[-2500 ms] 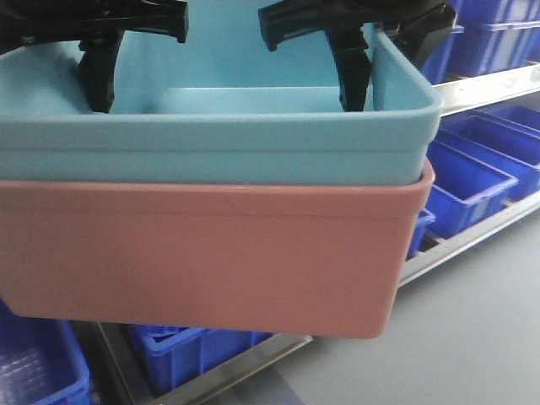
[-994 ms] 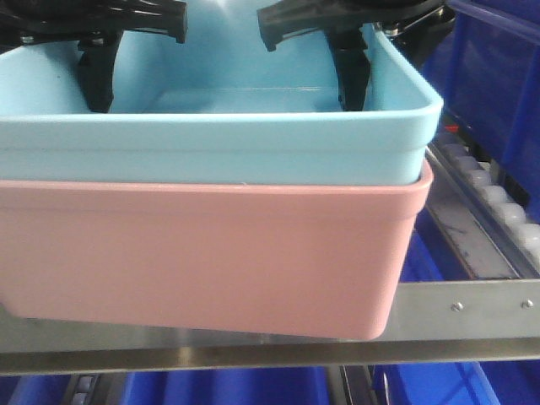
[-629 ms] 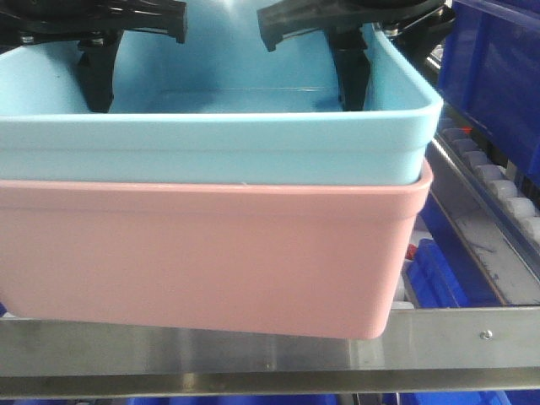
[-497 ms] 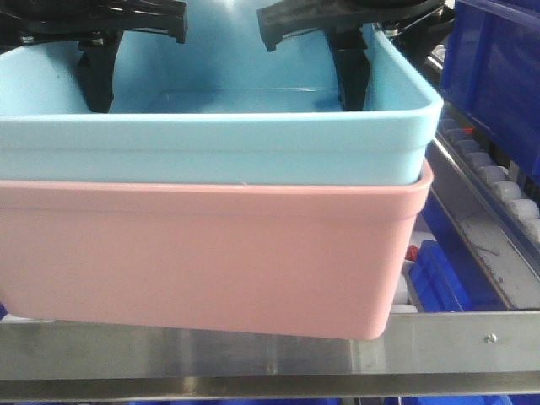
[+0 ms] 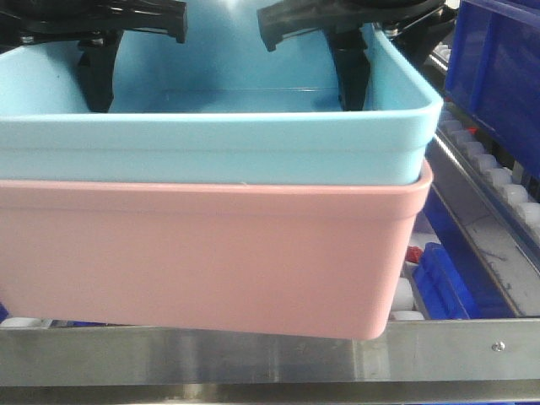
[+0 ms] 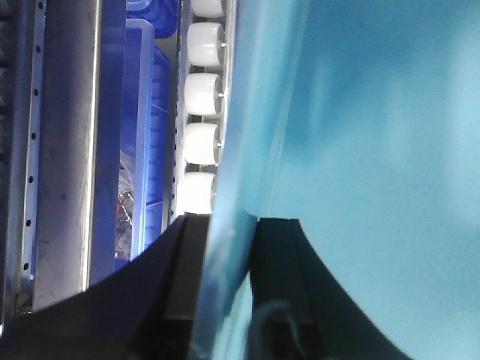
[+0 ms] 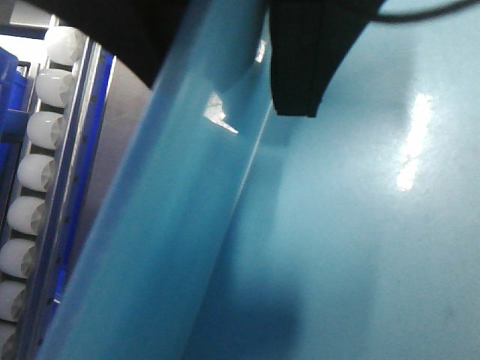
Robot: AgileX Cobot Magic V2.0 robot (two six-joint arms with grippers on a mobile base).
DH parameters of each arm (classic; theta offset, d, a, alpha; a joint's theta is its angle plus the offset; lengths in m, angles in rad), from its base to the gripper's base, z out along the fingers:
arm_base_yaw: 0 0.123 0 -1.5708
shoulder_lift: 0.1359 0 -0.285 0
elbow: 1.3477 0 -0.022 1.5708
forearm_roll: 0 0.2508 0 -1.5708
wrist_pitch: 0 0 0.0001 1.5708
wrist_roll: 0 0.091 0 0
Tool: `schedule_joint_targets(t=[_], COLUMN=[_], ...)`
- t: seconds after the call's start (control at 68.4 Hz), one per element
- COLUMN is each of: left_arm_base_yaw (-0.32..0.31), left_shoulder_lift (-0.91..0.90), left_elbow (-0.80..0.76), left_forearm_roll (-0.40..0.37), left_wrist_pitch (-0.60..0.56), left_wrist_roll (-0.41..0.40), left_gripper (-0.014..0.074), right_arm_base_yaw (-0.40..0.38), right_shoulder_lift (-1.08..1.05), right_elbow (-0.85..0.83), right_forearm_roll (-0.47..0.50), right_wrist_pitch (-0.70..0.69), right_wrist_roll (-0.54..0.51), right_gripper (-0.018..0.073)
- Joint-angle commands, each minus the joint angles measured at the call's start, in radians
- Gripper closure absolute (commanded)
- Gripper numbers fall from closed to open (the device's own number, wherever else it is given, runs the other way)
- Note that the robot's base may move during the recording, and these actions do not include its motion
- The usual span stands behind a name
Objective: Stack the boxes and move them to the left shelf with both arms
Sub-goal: 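Hold the stack with both grippers above the shelf's front metal rail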
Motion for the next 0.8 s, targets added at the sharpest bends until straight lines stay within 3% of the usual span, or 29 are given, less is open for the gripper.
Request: schedule_joint_targets(t=[0.0, 0.789], left_arm_base_yaw=[-0.041, -0.041], left_shoulder_lift=[-0.046, -0.046], left_elbow=[-0.053, -0.053], left_forearm_roll=[-0.066, -0.063], left_wrist_pitch=[-0.192, -0.197], left_wrist_roll=[-0.023, -0.023], left_gripper=[0.0600, 0.0600], right_arm_base_yaw=[0.028, 0.028], right_shoulder_lift=[-0.038, -0.038], right_elbow=[-0.046, -0.046], right_forearm_roll=[0.043, 0.034], right_wrist_pitch=[-0.214, -0.267], right_wrist_roll=[0.038, 0.038], right_gripper=[0.0503, 0.0503])
